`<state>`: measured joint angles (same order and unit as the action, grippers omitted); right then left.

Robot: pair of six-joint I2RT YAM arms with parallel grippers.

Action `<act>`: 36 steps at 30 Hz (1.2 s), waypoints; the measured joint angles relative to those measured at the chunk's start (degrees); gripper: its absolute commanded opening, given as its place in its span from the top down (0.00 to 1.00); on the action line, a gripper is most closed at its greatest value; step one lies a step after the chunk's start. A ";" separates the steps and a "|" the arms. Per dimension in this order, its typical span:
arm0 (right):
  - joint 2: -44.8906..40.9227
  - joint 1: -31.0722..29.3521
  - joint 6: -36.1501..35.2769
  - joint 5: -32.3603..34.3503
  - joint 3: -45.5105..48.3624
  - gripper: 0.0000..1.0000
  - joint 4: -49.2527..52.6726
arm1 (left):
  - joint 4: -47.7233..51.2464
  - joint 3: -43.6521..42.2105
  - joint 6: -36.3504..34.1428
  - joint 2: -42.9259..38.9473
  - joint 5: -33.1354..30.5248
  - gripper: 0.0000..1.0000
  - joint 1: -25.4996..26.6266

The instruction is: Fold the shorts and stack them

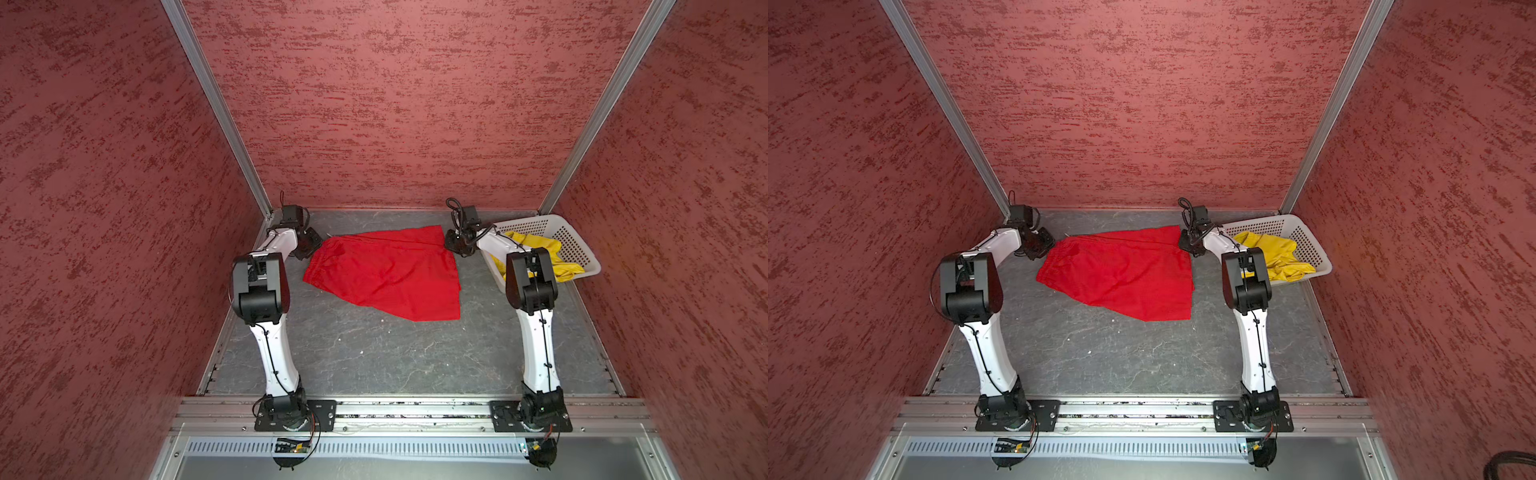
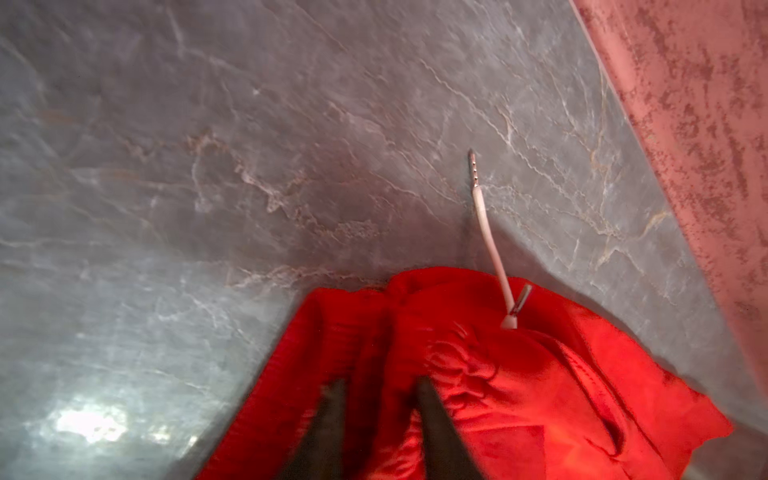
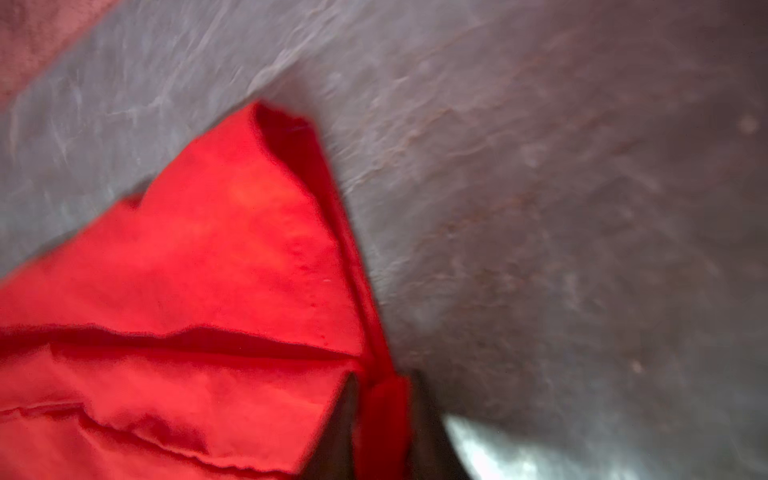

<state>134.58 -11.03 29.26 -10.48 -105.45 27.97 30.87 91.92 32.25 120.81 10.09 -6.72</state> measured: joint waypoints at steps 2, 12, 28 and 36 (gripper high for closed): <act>0.02 0.00 0.48 -0.96 0.46 1.00 -0.87 | -0.20 0.00 0.35 0.04 0.09 1.00 -0.11; -4.90 0.00 1.60 -0.11 4.17 1.00 -3.17 | -1.75 -2.95 1.01 -1.31 1.64 1.00 -1.38; -2.93 -0.11 0.11 3.34 -19.63 1.00 0.31 | -5.81 -13.18 4.35 -12.20 6.75 1.00 -3.76; 16.31 -0.13 0.13 2.58 -40.41 0.99 1.20 | -7.63 -13.40 4.59 -11.34 6.95 1.00 -3.98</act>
<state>150.89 -11.16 29.39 -7.90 -145.86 29.17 23.24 78.52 36.84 109.47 17.04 -10.70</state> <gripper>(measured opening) 0.048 0.048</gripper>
